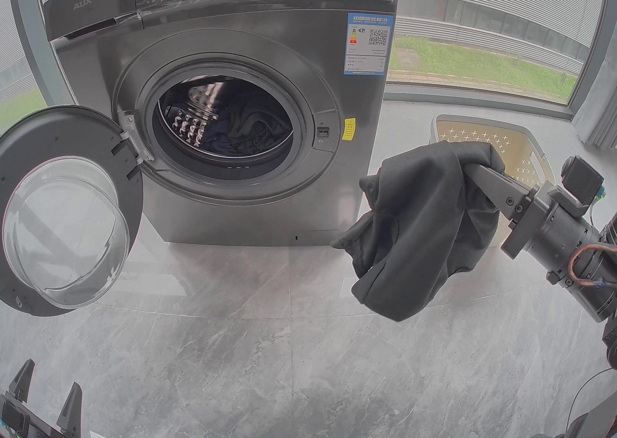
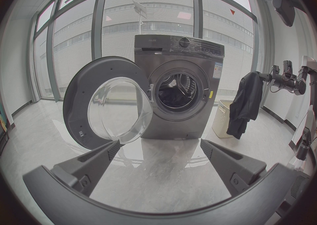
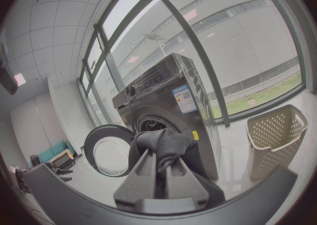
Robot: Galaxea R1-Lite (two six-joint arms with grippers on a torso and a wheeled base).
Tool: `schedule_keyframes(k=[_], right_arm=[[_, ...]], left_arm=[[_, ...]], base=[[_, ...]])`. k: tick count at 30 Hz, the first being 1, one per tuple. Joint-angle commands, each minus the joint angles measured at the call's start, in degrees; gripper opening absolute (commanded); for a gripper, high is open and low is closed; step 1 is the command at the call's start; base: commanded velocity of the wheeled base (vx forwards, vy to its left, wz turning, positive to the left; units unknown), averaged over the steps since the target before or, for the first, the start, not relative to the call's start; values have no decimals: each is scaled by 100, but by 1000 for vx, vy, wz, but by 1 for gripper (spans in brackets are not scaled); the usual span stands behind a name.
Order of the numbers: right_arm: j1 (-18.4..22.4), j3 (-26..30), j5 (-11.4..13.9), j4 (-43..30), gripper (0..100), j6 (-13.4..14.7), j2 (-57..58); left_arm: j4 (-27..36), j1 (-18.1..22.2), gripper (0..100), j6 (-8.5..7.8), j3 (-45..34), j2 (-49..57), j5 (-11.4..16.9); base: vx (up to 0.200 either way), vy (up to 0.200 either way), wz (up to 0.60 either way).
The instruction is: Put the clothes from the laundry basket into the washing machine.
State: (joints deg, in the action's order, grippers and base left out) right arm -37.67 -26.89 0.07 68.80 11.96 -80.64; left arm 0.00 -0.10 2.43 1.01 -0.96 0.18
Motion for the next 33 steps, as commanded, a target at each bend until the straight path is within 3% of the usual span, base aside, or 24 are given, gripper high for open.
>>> schedule_keyframes(k=[1, 14, 24, 27, 33], right_arm=[[-4, 0, 1, -7, 0, -1, -13], [-4, -9, 1, 1, 0, -1, -57], [-109, 0, -7, -7, 0, -62, -224], [-294, -88, -34, -7, 0, -62, -496], [-636, -914, -535, 10, 0, -62, -1287]], left_arm=[[0, 1, 100, 4, -92, 96, -1], [0, 1, 100, 12, -92, 96, -1], [0, 1, 100, -23, -92, 96, -1], [-9, 10, 100, -172, -101, 96, 8], [-9, -8, 100, -278, -101, 44, 17]], base=[[0, 200, 0], [0, 200, 0], [0, 0, 0], [0, 0, 0], [0, 0, 0]])
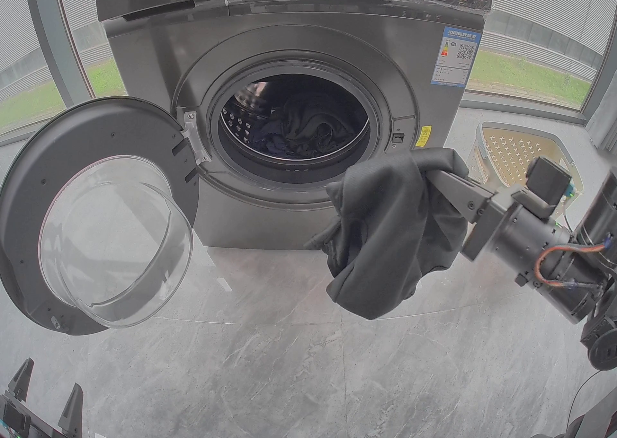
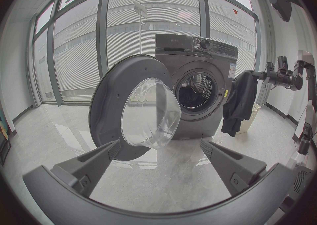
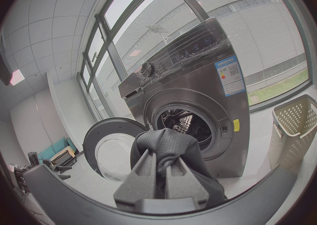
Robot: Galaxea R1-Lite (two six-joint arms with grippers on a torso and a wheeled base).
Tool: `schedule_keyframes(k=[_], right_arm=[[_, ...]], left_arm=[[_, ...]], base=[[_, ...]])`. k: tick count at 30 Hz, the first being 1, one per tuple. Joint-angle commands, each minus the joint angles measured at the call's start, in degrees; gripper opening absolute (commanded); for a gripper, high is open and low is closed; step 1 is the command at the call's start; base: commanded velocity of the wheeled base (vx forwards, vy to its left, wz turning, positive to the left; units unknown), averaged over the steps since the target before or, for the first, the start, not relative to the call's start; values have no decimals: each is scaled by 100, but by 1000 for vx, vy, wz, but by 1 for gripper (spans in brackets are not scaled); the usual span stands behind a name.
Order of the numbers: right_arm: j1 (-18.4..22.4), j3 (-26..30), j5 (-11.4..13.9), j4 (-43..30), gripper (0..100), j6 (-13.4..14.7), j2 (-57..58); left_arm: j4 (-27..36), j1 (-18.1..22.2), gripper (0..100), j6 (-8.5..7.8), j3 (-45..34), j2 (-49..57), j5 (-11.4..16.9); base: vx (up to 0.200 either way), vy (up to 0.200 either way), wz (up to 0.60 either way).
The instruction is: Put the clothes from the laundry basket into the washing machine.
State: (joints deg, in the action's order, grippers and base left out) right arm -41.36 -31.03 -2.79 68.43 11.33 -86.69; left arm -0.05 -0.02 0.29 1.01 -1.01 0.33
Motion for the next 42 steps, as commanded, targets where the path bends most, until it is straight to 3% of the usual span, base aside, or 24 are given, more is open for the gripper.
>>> schedule_keyframes(k=[1, 7, 11, 13, 16, 18, 19, 22, 27, 32, 33, 34, 35, 39, 40, 42], right_arm=[[-276, -536, -266, 48, 0, 1, -718], [-513, -1283, -442, 285, 0, 45, -1245], [-513, -1846, -450, 400, 0, 54, -1597], [-513, -1978, -459, 435, 0, 36, -1711], [-531, -2118, -468, 461, 0, 28, -1861], [-592, -2136, -468, 584, 0, 10, -1948], [-592, -2109, -468, 593, 0, 10, -1948], [-583, -2083, -459, 611, 0, 10, -1957], [-566, -2101, -406, 716, 0, -8, -1957], [-583, -2101, -108, 707, 0, 1, -1957], [-583, -2101, -108, 707, 0, 1, -1957], [-566, -2162, -37, 663, 0, 1, -1948], [-566, -2197, -28, 637, 0, 1, -1940], [-583, -2294, -37, 619, 0, 1, -1948], [-575, -2320, -37, 619, 0, 1, -1948], [-566, -2347, -28, 611, 0, 1, -1957]], left_arm=[[-4, -15, 100, -73, -101, 31, 2], [-21, 2, 100, -240, -101, 101, 99], [-215, 2, 100, -64, -31, 101, 160], [-461, 11, 100, -12, 391, -4, 345], [-452, 73, 100, -64, 734, -329, 784], [-496, 143, 100, -12, 848, -910, 1479], [-505, 143, 100, 15, 892, -1138, 1663], [-566, 134, 100, 199, 1085, -1859, 1989], [-997, -147, 100, 164, 1208, -3080, 2419], [-1850, -1035, 100, 234, 1226, -4320, 2498], [-1850, -1035, 100, 234, 1226, -4320, 2498], [-2166, -1430, 100, 252, 1287, -4803, 2454], [-2324, -1562, 100, 287, 1323, -5093, 2446], [-2685, -1808, 100, 507, 1507, -5840, 2428], [-2799, -1914, 100, 665, 1648, -6165, 2446], [-2852, -2028, 100, 779, 1797, -6412, 2463]], base=[[0, 0, 0], [0, 0, 0], [0, 0, 0], [0, 0, 0], [0, 0, 0], [0, 0, 0], [0, 0, 0], [0, 0, 0], [0, 0, 0], [0, 0, 0], [0, 0, 0], [0, 0, 0], [0, 0, 0], [0, 0, 0], [0, 0, 0], [0, 0, 0]])
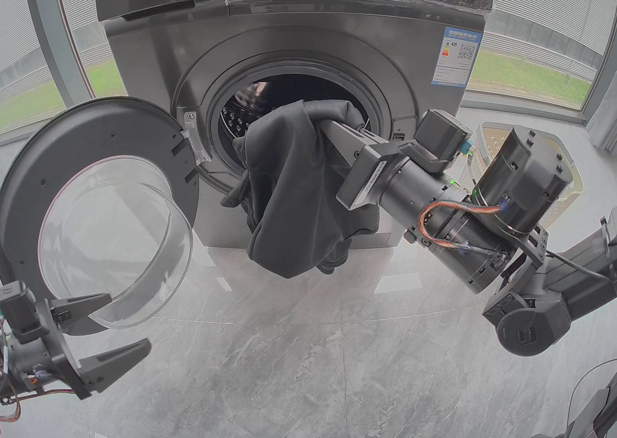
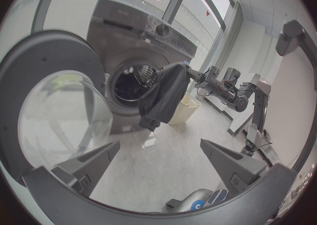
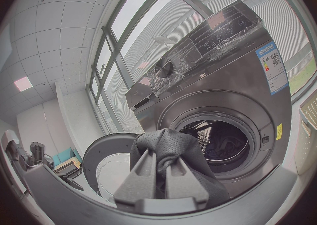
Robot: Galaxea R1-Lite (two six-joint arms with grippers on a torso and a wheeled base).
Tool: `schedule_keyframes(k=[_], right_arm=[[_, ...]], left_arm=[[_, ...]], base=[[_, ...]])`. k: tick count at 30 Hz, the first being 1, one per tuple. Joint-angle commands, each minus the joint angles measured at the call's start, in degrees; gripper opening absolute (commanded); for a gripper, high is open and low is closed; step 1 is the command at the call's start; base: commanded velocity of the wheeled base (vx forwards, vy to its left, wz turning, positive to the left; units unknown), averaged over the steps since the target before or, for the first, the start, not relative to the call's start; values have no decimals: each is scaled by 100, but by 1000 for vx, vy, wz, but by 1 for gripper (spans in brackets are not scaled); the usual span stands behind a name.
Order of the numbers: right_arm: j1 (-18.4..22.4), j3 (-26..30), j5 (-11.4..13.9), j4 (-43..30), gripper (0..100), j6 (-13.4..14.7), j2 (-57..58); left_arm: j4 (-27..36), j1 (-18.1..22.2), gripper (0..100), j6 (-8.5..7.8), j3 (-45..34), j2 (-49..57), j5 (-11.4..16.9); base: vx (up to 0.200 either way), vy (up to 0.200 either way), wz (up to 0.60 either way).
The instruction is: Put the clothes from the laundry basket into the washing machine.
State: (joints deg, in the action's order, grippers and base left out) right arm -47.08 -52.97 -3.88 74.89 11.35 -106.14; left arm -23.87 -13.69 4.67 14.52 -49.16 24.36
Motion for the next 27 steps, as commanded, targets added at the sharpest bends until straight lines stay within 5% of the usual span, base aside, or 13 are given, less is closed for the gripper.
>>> schedule_keyframes(k=[1, 12, 27], right_arm=[[15, -161, 89, -44, 0, -1, -12], [-29, -689, 89, -413, 0, 8, -100], [-100, -829, -8, -317, 0, 43, -539]], left_arm=[[-478, -714, 100, 403, 543, -1746, 78], [-619, -828, 100, 394, 1088, -2871, 280], [-2930, -819, 100, 447, 1150, -4857, 333]], base=[[0, 0, 0], [0, 0, 0], [0, 0, 0]])
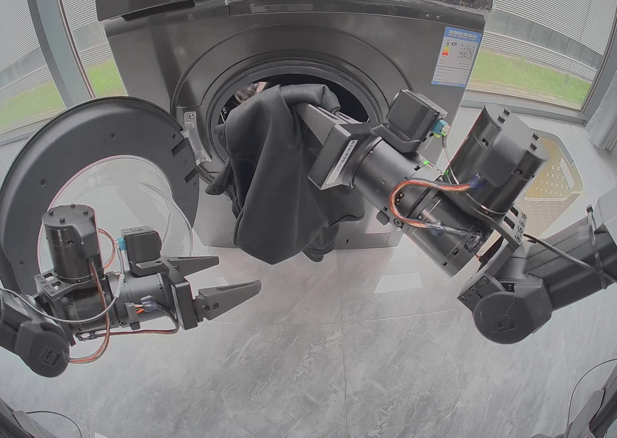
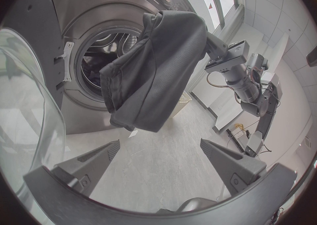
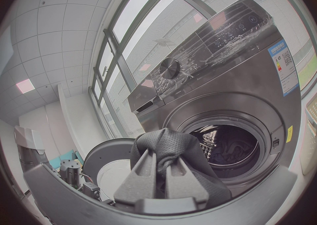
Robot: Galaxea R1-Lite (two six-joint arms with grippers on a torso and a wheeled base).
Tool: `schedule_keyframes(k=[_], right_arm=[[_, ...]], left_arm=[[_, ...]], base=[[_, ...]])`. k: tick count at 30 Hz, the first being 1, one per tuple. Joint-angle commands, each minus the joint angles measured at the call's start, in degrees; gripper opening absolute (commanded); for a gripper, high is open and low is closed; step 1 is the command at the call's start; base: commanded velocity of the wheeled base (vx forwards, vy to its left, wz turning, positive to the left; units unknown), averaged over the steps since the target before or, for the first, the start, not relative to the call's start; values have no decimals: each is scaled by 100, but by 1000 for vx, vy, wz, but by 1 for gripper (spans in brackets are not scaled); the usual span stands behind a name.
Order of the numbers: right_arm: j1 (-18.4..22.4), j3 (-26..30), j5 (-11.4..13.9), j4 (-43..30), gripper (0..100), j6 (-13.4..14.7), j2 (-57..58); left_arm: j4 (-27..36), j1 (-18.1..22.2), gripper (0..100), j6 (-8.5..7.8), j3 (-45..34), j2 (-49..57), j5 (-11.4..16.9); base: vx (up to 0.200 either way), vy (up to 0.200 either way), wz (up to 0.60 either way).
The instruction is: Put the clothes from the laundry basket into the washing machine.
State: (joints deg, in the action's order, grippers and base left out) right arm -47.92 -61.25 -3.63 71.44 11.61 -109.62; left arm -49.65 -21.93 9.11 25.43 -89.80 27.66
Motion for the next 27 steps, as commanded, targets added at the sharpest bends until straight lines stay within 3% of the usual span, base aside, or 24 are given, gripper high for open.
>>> schedule_keyframes(k=[1, 5, 9, 11, 27], right_arm=[[-24, -1, -50, 28, 0, 17, -200], [-86, -1, -67, 28, 0, 17, -192], [-95, 25, -67, 37, 0, 17, -200], [-95, 25, -67, 46, 0, 17, -200], [-103, 34, -67, 55, 0, 17, -200]], left_arm=[[-528, 13, 100, 3, 103, -943, -6], [-1082, 40, 100, 56, 226, -1339, -15], [-1363, 5, 100, 329, 384, -1585, -15], [-1389, -4, 100, 381, 472, -1655, -24], [-1504, -66, 100, 390, 1008, -1945, -173]], base=[[0, 0, 0], [0, 0, 0], [0, 0, 0], [0, 0, 0], [0, 0, 0]])
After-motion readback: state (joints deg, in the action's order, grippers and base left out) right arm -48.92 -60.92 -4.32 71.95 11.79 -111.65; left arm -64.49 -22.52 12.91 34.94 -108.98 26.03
